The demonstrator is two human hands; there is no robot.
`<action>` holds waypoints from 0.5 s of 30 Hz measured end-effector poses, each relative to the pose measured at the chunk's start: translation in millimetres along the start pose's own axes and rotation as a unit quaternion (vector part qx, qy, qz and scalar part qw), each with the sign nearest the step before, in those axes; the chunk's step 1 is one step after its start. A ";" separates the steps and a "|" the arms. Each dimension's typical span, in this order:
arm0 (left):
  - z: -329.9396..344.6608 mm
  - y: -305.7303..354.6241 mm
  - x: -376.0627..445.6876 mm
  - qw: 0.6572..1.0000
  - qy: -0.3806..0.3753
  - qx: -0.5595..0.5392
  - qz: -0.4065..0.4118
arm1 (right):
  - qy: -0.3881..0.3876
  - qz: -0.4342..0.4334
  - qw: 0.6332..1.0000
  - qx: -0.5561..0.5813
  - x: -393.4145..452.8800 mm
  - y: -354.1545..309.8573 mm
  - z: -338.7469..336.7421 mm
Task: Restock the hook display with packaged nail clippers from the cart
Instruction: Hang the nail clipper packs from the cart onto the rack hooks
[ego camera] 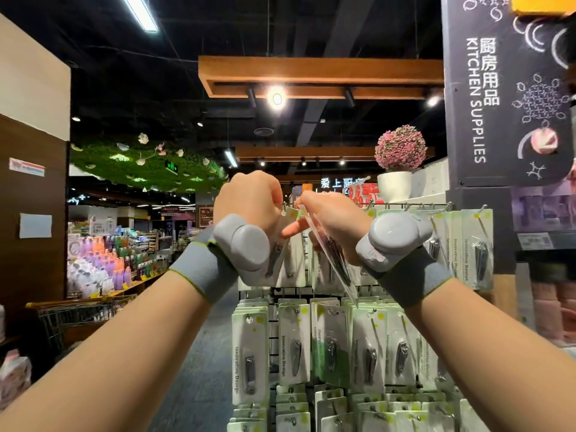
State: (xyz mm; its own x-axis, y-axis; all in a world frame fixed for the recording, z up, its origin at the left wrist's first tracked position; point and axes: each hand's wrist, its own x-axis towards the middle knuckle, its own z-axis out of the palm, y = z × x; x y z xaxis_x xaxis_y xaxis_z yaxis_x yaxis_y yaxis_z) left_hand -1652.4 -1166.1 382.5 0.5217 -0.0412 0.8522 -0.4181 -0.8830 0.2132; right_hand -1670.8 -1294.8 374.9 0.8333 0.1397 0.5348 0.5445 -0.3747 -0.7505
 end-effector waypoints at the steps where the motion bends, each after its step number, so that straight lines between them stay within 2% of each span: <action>1: 0.1 1.9 -1.4 1.000 -0.002 0.025 0.008 | 0.004 -0.001 1.000 0.005 0.2 0.9 1.4; 5: -0.1 5.4 -4.3 0.995 -0.004 0.099 0.028 | 0.054 -0.011 0.996 0.071 -0.9 8.7 2.1; 9: -1.3 4.3 -7.9 0.994 0.006 0.089 0.059 | 0.115 -0.037 0.989 0.080 -0.4 13.4 -0.7; 13: -5.9 -0.1 -20.6 0.976 0.153 -0.031 0.150 | 0.200 -0.044 0.970 0.131 3.0 17.1 -0.1; 14: -6.4 0.2 -23.9 0.970 0.167 -0.081 0.154 | 0.218 -0.043 0.961 0.162 3.9 17.7 1.1; 15: -6.8 3.2 -26.6 0.968 0.146 -0.149 0.136 | 0.235 -0.038 0.953 0.187 3.4 17.5 0.5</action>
State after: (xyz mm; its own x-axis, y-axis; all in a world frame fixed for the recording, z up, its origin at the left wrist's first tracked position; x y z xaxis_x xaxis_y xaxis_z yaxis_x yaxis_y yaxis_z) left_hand -1672.7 -1164.6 363.8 0.1477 -0.0809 0.9857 -0.7295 -0.6819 0.0534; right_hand -1658.3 -1300.5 363.5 0.7030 -0.3059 0.6421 0.6708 -0.0151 -0.7415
